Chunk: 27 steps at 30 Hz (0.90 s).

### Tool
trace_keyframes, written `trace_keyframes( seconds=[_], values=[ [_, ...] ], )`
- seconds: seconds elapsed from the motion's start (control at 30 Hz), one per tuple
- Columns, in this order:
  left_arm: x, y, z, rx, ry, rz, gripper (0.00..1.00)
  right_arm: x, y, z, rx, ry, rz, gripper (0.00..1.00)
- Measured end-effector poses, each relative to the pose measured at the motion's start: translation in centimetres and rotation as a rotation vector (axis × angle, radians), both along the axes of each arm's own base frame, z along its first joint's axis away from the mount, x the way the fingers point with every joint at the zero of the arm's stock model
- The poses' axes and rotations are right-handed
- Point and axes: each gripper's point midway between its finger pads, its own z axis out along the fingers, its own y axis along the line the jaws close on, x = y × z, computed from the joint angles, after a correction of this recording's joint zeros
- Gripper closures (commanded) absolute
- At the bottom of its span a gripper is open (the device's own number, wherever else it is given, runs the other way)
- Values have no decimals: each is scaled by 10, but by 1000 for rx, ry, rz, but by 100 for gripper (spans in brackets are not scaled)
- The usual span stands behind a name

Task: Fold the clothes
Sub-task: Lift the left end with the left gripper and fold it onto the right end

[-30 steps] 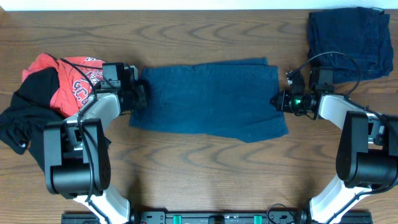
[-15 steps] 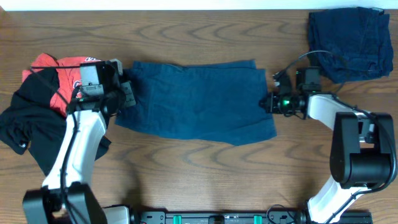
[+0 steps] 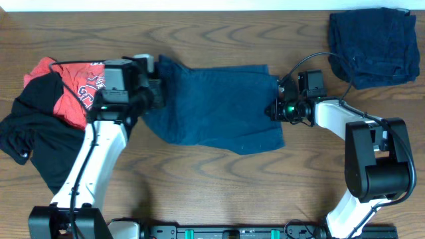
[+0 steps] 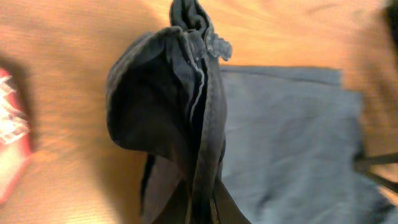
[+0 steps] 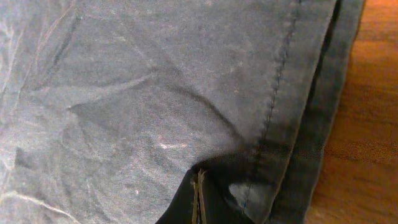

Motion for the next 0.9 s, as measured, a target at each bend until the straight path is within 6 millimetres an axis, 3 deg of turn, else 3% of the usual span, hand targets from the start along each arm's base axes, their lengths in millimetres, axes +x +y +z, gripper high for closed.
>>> trace_keyframes(
  seconds=[0.3,0.67,0.9],
  values=[
    [-6,-89,24,-100,-86,-165,94,3,3,0,20,0,1,99],
    [-24,-158,42,-164,-152,-282,94,3,4,0,24,1,1,99],
    [-20,-189,17,-191,-123,-310,94,4,4,0,25,1,2,99]
  ],
)
